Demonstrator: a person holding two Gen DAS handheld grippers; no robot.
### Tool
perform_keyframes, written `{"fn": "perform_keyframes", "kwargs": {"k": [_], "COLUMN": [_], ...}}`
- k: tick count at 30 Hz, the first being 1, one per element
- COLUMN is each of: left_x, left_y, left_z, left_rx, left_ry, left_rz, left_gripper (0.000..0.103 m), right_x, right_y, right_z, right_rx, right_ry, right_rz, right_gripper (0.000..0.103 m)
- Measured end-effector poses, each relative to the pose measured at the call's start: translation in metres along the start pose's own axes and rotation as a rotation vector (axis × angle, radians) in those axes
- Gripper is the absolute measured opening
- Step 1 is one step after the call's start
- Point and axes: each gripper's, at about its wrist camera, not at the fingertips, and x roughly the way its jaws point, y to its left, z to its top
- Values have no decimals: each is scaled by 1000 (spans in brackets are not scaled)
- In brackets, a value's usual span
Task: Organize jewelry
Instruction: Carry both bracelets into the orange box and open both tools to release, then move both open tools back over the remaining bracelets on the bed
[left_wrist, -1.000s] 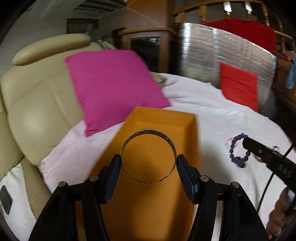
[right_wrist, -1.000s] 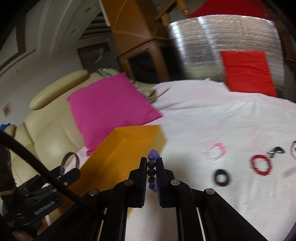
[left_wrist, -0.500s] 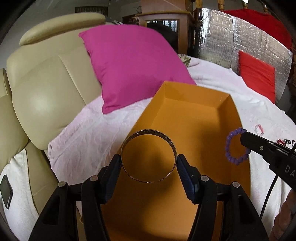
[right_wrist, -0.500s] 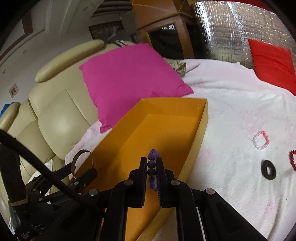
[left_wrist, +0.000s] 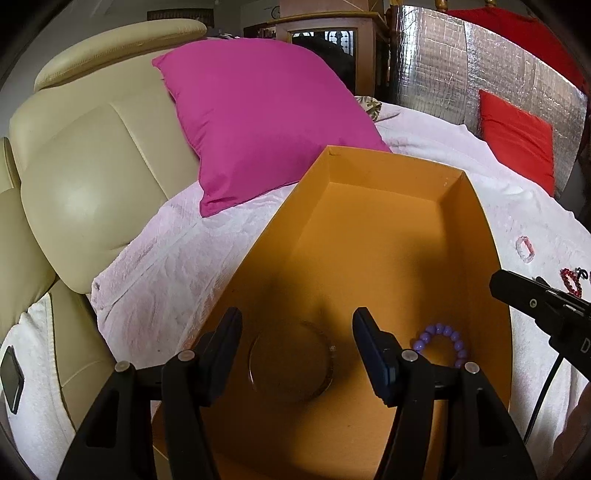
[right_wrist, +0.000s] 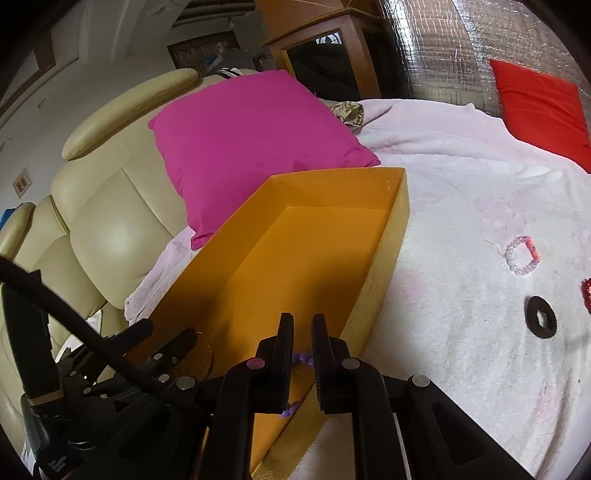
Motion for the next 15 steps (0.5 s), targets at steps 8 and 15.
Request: {"fn": "perform_keyframes", "kwargs": {"k": [8, 15], "left_x": [-3, -24], "left_y": [-4, -20], "left_z": [1, 9], "left_rx": [7, 46], "left_ry": [0, -41], "left_rz": [12, 26], "left_gripper": [64, 67], "right_x": [-14, -46], "right_y": [-15, -44], "right_z": [-1, -2], "right_rx": [34, 65], "right_ry": [3, -29], "right_rz": [-10, -45], "right_gripper": [20, 21]}}
